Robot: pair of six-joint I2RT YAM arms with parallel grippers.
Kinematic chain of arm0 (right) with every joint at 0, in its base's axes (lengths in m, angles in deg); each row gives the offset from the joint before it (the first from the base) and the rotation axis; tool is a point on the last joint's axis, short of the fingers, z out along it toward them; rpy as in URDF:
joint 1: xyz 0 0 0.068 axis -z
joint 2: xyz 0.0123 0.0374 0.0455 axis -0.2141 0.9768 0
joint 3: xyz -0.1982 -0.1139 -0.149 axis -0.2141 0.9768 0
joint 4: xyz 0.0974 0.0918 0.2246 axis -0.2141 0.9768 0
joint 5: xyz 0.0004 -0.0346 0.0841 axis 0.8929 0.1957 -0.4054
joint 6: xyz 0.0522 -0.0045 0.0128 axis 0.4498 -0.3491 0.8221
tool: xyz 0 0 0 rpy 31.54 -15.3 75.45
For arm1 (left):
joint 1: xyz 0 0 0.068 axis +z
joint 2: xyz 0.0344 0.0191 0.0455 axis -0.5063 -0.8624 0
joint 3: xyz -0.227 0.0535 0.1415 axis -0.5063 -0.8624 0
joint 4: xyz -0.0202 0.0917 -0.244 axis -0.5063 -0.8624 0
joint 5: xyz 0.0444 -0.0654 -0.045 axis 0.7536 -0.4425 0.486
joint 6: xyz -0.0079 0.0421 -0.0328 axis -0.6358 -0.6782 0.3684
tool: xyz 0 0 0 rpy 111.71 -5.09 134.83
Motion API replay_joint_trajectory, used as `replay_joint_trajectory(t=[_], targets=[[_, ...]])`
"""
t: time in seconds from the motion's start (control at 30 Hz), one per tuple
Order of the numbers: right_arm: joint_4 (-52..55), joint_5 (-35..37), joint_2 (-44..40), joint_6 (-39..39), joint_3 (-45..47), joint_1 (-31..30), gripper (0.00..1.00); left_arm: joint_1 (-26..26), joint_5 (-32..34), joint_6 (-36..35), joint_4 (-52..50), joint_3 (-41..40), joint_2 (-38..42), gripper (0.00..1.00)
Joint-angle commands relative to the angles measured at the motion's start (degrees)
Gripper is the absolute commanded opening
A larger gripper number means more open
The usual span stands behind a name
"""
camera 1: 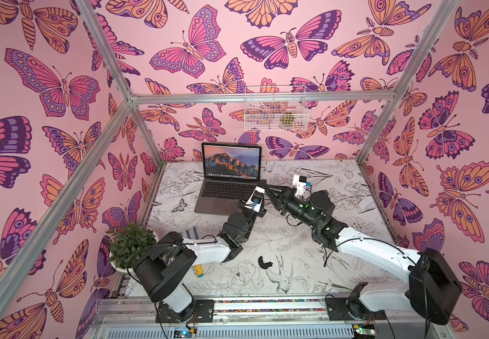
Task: Insert the wireless mouse receiver into the laptop
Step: Take out the USB plug from the mouse.
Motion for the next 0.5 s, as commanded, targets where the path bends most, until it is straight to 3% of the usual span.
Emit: replay_joint_trajectory(t=[0.0, 0.47], targets=[[-1.46, -1.20, 0.56, -0.07, -1.33, -0.52, 0.25, -0.59, -2.94, -0.78, 1.22, 0.40, 0.11, 0.00], [-6.43, -3.72, 1.06, -1.17, -3.42, -1.52, 0.19, -1.10, -4.26, -2.93, 1.47, 0.32, -2.40, 0.00]])
